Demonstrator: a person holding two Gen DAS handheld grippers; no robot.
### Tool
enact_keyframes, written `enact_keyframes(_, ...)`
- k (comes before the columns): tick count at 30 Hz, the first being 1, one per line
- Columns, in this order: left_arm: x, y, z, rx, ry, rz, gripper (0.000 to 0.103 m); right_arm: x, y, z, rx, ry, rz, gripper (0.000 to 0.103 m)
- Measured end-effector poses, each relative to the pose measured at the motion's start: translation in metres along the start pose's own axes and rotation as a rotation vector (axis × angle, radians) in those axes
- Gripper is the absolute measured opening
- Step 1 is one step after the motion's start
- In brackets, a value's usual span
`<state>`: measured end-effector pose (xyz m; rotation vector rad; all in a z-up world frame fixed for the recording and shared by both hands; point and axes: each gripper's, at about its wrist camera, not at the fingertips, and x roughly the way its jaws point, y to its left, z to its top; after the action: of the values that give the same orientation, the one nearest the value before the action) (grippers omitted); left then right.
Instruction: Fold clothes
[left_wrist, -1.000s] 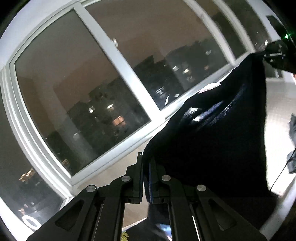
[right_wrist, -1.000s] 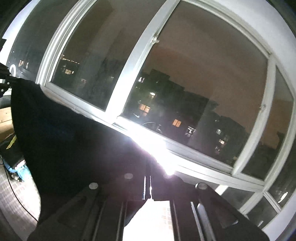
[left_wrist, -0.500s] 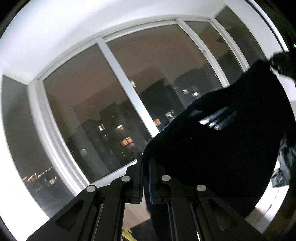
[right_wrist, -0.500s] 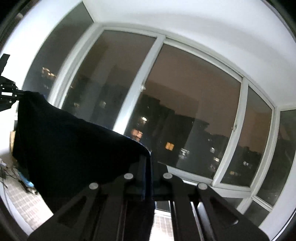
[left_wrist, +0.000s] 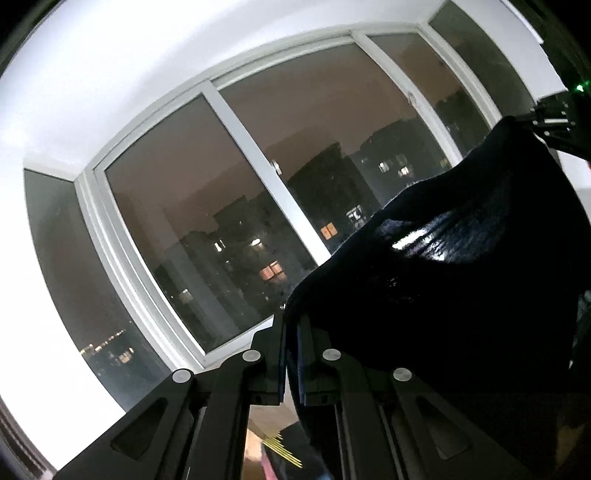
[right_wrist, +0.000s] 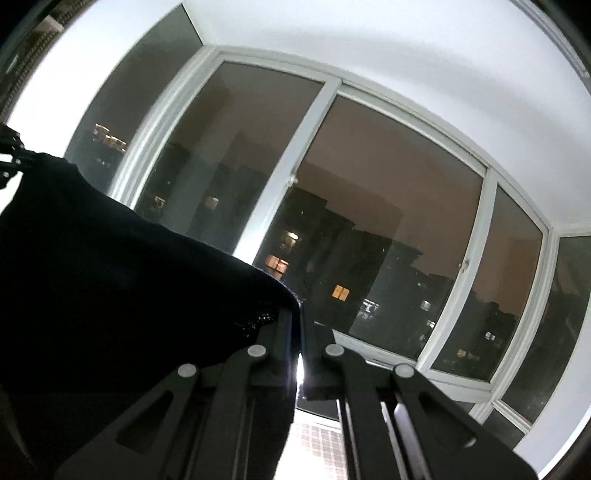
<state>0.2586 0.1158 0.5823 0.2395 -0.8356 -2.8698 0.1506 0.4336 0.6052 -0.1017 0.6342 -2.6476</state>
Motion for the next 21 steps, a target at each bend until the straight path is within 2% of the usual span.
enact_keyframes(3,0.051,-0.003,-0.017,0.014,0.037,-0.026,0.004,0.065,0.014,-0.016,-0.004,0.060,-0.012,0.003)
enact_keyframes(5,0.103,-0.006,-0.029,0.019,0.075,-0.049,0.004,0.113,0.024,-0.030,-0.009,0.106,-0.019,0.003)
enact_keyframes(10,0.270,-0.032,-0.066,0.074,0.193,-0.103,0.004,0.262,0.062,-0.088,-0.047,0.233,-0.074,0.003)
enact_keyframes(13,0.372,-0.064,-0.095,0.113,0.247,-0.104,0.004,0.351,0.088,-0.129,-0.089,0.308,-0.125,0.003)
enact_keyframes(16,0.472,-0.115,-0.142,0.099,0.365,-0.192,0.004,0.422,0.113,-0.201,-0.077,0.423,-0.143,0.004)
enact_keyframes(18,0.530,-0.159,-0.189,0.107,0.482,-0.259,0.007,0.459,0.134,-0.262,-0.064,0.563,-0.097,0.005)
enact_keyframes(21,0.572,-0.207,-0.251,0.105,0.617,-0.366,0.009,0.492,0.164,-0.348,-0.053,0.755,0.000,0.019)
